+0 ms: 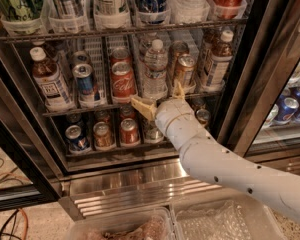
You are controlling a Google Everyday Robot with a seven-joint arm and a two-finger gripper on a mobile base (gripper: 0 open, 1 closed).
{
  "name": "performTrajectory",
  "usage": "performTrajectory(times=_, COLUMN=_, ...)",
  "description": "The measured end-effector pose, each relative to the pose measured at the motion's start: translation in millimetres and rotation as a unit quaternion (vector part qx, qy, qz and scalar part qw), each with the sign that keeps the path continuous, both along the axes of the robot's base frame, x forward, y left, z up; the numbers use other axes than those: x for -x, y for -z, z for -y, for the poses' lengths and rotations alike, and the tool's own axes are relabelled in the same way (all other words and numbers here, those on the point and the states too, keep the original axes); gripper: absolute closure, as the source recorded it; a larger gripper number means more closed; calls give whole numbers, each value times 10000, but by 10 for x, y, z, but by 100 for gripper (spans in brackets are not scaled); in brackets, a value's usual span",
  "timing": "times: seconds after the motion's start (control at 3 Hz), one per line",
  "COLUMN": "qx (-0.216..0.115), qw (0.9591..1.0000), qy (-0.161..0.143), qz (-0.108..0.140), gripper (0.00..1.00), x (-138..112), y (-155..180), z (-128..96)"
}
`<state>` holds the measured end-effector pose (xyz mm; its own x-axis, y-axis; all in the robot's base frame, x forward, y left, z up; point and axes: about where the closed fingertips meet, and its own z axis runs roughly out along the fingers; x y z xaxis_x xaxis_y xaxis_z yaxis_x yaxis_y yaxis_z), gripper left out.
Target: Pick water bottle from middle shelf of fridge
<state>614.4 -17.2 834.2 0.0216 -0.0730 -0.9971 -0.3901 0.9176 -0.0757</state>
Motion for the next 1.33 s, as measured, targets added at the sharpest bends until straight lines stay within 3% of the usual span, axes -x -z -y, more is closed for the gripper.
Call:
performTrajectory(times=0.33, qx=38, qw=10000, qy=-7, qz=75, gripper=31, x=-50, y=-28, z=-9)
performTrajectory(times=1.33, qx=17, qw=9997, qy=-20, qz=253, gripper=36, x=-316, y=-152, z=-77)
